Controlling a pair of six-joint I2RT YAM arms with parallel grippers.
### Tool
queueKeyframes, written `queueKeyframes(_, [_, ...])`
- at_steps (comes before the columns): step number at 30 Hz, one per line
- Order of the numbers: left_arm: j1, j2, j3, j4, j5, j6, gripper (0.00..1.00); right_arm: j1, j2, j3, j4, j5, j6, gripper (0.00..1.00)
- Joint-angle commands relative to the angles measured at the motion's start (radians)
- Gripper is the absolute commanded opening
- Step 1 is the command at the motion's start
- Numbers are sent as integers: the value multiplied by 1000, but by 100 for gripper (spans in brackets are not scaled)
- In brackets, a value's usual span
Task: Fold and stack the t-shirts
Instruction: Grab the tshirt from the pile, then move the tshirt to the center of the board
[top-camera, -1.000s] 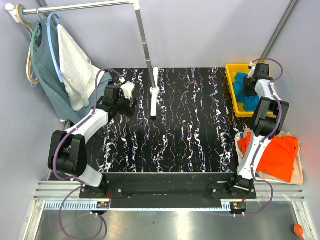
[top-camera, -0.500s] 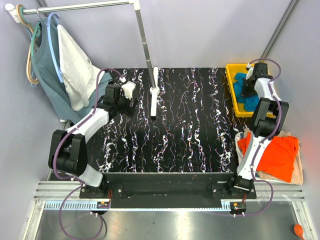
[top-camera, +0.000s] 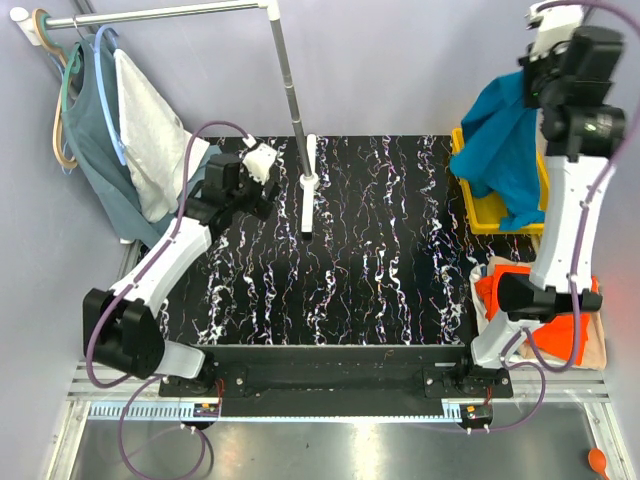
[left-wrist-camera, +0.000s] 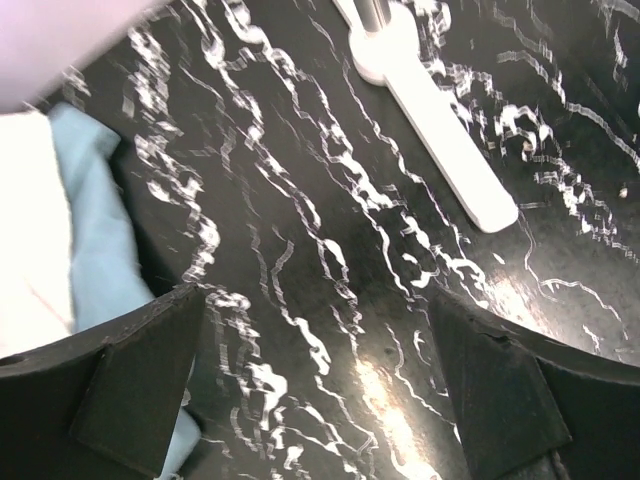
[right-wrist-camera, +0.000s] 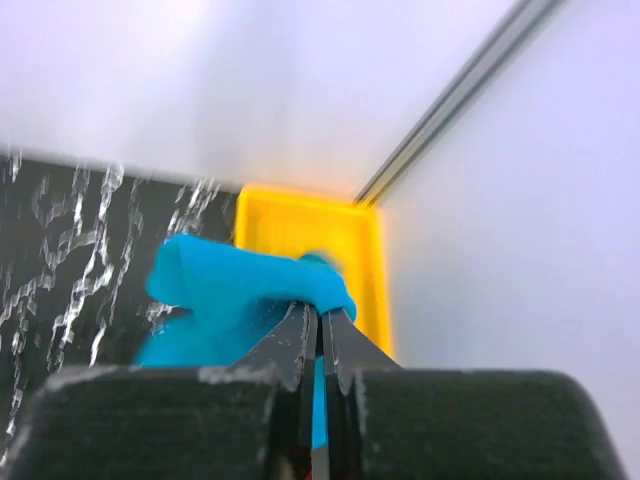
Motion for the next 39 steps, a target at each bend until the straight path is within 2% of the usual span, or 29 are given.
queueKeyframes(1, [-6,-75,82,-7,-56,37,99,2,-23,190,-166,-21,-55,0])
queueKeyframes(8, [-9,-107,91,-34,-70,43,99,57,-118,104,-175,-121,-47,0])
queueKeyframes(13, [-10,-118,76,-34,-70,43,99,66,-124,117,-189,-214,-21,0])
queueKeyframes(21, [-36,-112,78,-34,-65,36,99,161,-109,137,-241,-553,85,0])
queueKeyframes(25, [-47,-110,82,-34,-48,37,99,227,-101,77,-273,-686,102,0])
queueKeyframes(32, [-49,-109,70,-33,-56,22,99,432,-39,-12,-310,-672,65,0])
queueKeyframes(37, [-49,-122,33,-34,-90,25,99,613,49,6,-313,-619,31,0])
queueKeyframes(39, [-49,-128,21,-34,-117,20,99,641,112,44,-313,-624,31,0])
